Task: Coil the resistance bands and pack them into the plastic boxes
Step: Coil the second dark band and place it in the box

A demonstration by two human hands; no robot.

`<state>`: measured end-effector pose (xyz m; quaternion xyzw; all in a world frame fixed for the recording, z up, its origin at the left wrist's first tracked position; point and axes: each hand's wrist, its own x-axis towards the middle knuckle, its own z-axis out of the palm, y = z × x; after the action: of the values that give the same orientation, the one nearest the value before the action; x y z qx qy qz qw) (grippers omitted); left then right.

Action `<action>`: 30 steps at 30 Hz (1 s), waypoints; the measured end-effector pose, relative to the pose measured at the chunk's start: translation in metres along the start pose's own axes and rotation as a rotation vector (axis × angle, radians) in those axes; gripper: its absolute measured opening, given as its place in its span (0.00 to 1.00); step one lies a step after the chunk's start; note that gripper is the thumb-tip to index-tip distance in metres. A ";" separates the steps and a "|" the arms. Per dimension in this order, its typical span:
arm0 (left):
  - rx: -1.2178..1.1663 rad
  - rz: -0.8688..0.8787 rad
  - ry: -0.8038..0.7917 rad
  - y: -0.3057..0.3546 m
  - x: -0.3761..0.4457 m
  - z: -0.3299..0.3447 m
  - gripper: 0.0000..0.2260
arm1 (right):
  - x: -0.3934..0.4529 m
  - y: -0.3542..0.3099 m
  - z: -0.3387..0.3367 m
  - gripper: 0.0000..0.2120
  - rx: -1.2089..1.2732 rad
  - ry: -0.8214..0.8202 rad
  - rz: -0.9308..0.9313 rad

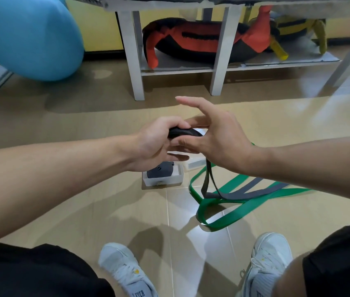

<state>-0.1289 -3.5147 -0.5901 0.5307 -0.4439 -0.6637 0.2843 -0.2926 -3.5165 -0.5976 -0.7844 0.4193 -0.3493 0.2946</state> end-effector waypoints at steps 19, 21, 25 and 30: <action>0.315 0.024 0.118 0.001 0.002 -0.013 0.15 | 0.007 -0.005 -0.010 0.33 -0.114 -0.101 0.031; 0.231 0.033 0.098 0.001 0.001 -0.012 0.15 | 0.009 -0.005 -0.012 0.31 -0.074 -0.077 0.096; 0.027 0.026 0.018 0.004 -0.004 -0.014 0.14 | 0.012 -0.003 -0.012 0.13 0.091 -0.061 0.184; -0.016 -0.051 -0.074 0.002 -0.005 -0.016 0.16 | 0.014 -0.005 -0.017 0.09 0.116 -0.090 0.199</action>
<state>-0.1119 -3.5160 -0.5867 0.5147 -0.4353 -0.6933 0.2549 -0.2981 -3.5291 -0.5804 -0.7355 0.4606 -0.3064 0.3911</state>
